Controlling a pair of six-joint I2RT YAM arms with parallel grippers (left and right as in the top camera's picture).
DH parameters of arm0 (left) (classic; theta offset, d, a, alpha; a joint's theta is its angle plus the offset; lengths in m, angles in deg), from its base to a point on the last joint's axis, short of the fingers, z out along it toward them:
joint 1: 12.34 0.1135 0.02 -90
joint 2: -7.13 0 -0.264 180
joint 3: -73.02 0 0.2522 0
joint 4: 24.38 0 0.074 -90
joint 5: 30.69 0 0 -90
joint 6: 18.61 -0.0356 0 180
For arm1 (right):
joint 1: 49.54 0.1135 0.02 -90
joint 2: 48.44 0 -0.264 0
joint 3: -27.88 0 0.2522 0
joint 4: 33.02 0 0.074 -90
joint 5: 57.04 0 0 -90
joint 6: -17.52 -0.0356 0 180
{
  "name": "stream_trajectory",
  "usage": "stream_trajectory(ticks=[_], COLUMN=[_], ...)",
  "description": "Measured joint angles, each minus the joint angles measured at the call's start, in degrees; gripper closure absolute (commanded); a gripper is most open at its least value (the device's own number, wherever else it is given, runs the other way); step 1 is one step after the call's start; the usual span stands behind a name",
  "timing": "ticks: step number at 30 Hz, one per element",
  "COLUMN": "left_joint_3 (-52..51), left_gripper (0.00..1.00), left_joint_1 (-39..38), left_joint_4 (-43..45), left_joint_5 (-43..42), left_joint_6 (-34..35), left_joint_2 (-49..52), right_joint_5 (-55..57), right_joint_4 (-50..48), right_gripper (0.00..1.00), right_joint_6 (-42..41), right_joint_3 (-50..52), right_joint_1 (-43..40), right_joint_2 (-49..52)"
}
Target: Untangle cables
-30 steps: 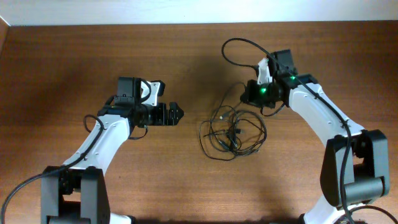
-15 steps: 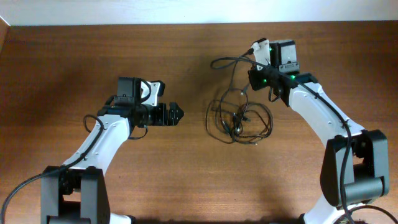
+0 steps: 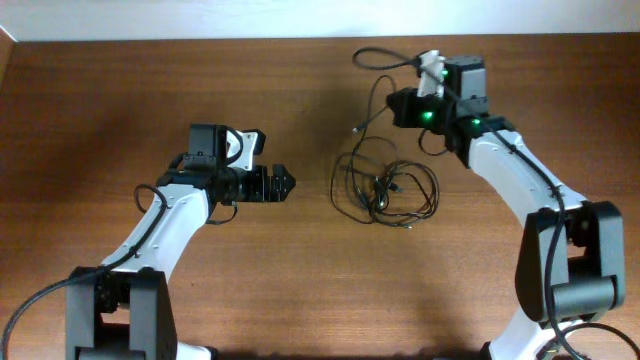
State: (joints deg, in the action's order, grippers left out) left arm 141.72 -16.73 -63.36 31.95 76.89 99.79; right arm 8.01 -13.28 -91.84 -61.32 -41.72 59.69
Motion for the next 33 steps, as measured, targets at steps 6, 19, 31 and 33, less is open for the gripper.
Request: stream_trajectory(ticks=[6, 19, 31, 33], left_joint_3=[0.00, 0.00, 0.00, 0.00], left_gripper=[0.01, 0.01, 0.01, 0.01], left_joint_1=[0.00, 0.00, 0.00, 0.00], left_joint_4=[0.00, 0.00, 0.00, 0.00], left_joint_5=[0.00, 0.00, 0.00, 0.00], left_joint_6=[0.00, -0.02, 0.00, 0.00], left_joint_2=[0.00, 0.00, 0.00, 0.00], right_joint_5=[7.30, 29.92, 11.37, 6.82], right_joint_4=[4.72, 12.26, 40.48, 41.94], right_gripper=[0.96, 0.46, 0.43, 0.75], right_joint_6=[-4.72, -5.09, 3.23, 3.87], right_joint_3=[-0.04, -0.44, -15.91, -15.34], right_joint_1=[-4.94, -6.19, -2.25, 1.79], right_joint_2=[0.04, 5.75, -4.68, -3.80])
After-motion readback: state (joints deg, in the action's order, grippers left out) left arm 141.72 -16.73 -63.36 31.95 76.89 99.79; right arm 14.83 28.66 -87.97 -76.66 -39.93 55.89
